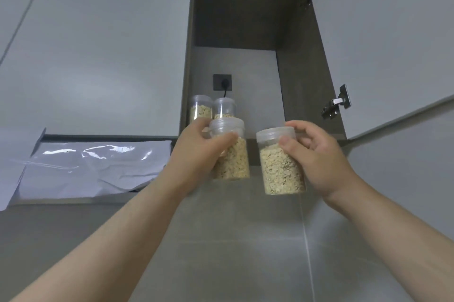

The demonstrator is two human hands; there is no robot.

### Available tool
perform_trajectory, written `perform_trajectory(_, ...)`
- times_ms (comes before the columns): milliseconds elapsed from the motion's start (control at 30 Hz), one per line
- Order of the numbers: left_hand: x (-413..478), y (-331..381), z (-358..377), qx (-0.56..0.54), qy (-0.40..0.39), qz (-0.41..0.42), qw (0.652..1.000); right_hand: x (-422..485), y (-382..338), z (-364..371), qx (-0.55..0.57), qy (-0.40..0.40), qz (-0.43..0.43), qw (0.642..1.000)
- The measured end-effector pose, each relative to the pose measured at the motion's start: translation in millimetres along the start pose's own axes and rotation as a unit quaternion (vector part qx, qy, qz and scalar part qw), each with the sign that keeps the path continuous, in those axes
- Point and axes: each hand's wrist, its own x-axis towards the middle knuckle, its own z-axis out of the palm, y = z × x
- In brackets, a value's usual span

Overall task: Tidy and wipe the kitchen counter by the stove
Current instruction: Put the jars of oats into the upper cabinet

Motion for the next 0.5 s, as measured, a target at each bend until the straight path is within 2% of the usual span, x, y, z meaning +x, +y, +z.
perform_trajectory(233,74.5,30.2,20.4,0.105,0.061,0.067,0.99,75.6,-7.7,-22.6,-0.062,0.025,-0.065,0.996)
perform_trajectory(500,123.1,35.6,54.9,0.204,0.057,0.081,0.974,137.5,12.4,-35.0,-0.108,0.029,-0.073,0.991)
